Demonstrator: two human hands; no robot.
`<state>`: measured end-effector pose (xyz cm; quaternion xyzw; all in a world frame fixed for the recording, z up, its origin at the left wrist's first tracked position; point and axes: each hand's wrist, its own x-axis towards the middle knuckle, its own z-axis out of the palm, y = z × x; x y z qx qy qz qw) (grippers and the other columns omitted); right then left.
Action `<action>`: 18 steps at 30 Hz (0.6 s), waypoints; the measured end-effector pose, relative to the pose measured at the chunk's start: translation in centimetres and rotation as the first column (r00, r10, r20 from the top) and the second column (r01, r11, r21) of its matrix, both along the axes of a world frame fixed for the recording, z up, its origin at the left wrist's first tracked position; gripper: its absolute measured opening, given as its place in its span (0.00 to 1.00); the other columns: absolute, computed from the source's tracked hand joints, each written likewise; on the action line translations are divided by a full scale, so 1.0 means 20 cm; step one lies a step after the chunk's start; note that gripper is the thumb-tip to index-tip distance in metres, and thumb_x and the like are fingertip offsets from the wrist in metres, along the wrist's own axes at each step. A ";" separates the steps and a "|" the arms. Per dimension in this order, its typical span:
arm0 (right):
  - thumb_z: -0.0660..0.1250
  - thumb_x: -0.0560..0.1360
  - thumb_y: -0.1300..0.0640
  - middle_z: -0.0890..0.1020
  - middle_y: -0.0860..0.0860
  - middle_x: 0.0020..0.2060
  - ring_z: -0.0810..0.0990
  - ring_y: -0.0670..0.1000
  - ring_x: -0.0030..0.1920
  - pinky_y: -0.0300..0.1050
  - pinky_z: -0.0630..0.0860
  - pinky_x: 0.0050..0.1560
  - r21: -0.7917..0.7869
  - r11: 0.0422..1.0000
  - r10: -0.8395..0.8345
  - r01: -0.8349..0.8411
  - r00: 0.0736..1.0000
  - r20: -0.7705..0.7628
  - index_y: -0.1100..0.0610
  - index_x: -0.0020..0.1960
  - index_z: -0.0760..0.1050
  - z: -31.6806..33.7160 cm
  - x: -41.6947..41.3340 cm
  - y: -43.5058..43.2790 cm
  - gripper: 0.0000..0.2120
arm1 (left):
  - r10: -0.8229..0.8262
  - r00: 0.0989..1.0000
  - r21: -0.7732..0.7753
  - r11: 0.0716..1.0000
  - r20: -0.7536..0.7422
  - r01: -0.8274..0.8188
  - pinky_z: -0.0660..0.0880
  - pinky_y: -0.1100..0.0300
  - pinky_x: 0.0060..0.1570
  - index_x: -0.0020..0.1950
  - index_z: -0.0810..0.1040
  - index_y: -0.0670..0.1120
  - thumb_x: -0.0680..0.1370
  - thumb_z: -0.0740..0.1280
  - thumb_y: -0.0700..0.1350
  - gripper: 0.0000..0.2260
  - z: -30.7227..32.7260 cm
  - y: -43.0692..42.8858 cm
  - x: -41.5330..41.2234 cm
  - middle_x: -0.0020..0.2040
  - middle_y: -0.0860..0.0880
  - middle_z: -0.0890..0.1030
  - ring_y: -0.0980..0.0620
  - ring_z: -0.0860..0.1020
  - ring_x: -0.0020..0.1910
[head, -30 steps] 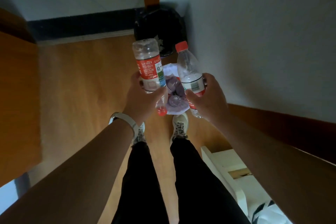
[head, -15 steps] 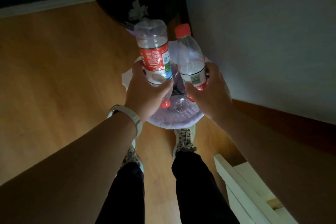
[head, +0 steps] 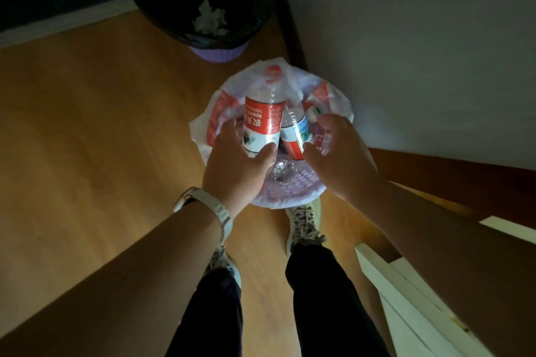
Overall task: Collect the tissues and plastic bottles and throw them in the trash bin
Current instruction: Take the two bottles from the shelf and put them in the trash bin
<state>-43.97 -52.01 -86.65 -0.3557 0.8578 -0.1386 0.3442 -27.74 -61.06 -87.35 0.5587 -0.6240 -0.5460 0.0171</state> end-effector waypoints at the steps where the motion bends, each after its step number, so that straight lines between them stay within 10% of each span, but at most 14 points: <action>1: 0.67 0.74 0.47 0.76 0.49 0.59 0.76 0.49 0.54 0.50 0.77 0.55 0.002 1.000 0.029 -0.029 0.999 -0.016 0.53 0.66 0.69 0.06 0.01 0.00 0.22 | -0.010 1.000 -0.015 1.000 0.010 0.010 0.66 0.80 0.39 0.69 0.66 0.50 0.75 0.72 0.50 0.26 0.06 -0.01 0.02 0.55 0.61 0.71 0.69 0.73 0.46; 8: 0.60 0.78 0.43 0.76 0.50 0.64 0.75 0.51 0.61 0.51 0.75 0.59 0.019 0.948 0.317 -0.318 0.937 -0.148 0.52 0.69 0.67 0.56 0.08 -0.09 0.23 | -0.145 0.988 -0.233 0.960 0.048 0.153 0.61 0.85 0.44 0.65 0.74 0.48 0.76 0.70 0.43 0.18 0.59 -0.17 0.17 0.52 0.66 0.69 0.79 0.66 0.48; 13: 0.58 0.78 0.43 0.78 0.52 0.59 0.76 0.53 0.56 0.50 0.77 0.52 0.038 0.884 0.458 -0.466 0.846 -0.272 0.54 0.66 0.71 1.01 0.16 -0.17 0.21 | -0.336 0.929 -0.377 0.849 0.157 0.371 0.72 0.56 0.58 0.70 0.71 0.48 0.78 0.68 0.50 0.21 1.01 -0.25 0.27 0.63 0.50 0.76 0.49 0.74 0.62; 18: 0.53 0.77 0.41 0.76 0.54 0.64 0.76 0.56 0.60 0.52 0.75 0.57 0.046 0.844 0.515 -0.534 0.783 -0.349 0.55 0.66 0.72 1.53 0.30 -0.25 0.25 | -0.412 0.877 -0.493 0.726 0.246 0.480 0.75 0.47 0.59 0.69 0.72 0.46 0.77 0.68 0.51 0.22 1.48 -0.31 0.39 0.66 0.45 0.75 0.43 0.74 0.64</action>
